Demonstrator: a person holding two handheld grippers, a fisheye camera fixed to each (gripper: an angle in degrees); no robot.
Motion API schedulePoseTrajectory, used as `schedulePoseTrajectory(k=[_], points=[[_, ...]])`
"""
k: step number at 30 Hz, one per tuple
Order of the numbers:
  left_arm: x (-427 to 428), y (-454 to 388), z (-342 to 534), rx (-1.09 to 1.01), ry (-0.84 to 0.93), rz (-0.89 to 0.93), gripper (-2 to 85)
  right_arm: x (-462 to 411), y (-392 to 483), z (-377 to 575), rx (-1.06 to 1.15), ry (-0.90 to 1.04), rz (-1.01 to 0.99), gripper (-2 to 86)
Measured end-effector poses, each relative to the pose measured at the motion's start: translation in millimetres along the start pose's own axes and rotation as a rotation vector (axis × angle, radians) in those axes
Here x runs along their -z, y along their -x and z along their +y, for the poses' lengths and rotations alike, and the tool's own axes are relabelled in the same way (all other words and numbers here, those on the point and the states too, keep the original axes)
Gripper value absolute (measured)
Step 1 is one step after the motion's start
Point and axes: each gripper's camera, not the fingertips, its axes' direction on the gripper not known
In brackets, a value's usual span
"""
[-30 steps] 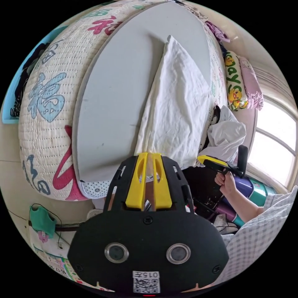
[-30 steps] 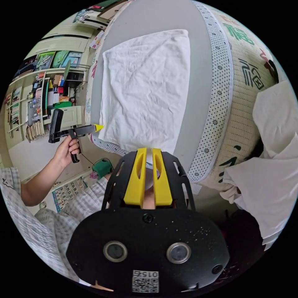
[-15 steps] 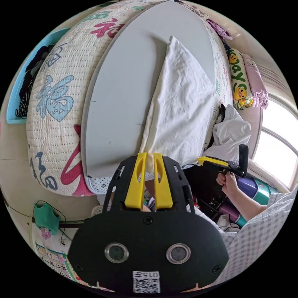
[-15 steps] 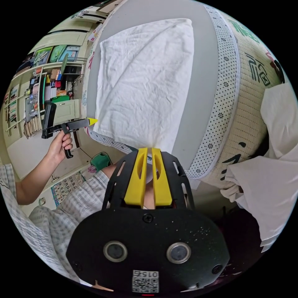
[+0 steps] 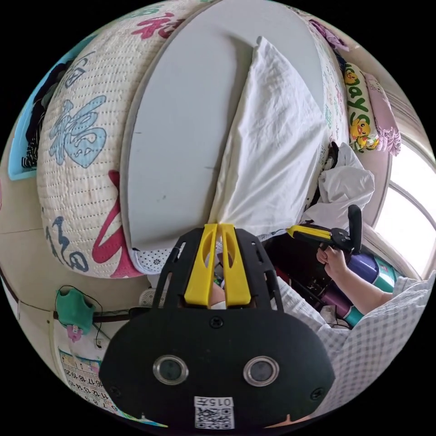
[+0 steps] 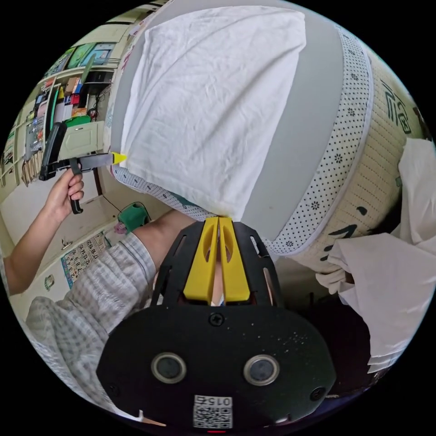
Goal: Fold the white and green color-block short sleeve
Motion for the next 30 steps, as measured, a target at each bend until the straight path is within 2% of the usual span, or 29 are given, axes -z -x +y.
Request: schedulePoseTrajectory(k=[4,8,12,18,22,30], points=[[21.0,0.2,5.7,0.004,0.021,-0.017,4.6,18.0,-3.1,18.2,0.001,-0.044,-0.017,-0.5],[77.4,-11.6,5.6,-0.020,-0.139,-0.061,5.8,61.6,-8.3,31.4,0.038,-0.194,-0.037,-0.2],[120.8,-39.7,-37.2,-0.120,-0.304,-0.096,6.9,71.3,5.1,24.8,0.117,-0.197,-0.038,0.7],[136.4,-56.7,-109.3,-0.128,-0.290,-0.119,7.3,55.1,40.8,32.5,0.151,-0.133,-0.054,1.8],[150.2,-56.9,-114.5,-0.123,-0.310,-0.118,0.9,42.8,59.2,47.0,0.157,-0.075,-0.023,1.2],[181.5,-61.8,-102.5,-0.176,-0.252,-0.266,0.3,52.2,90.3,83.8,0.140,-0.036,-0.020,-0.3]])
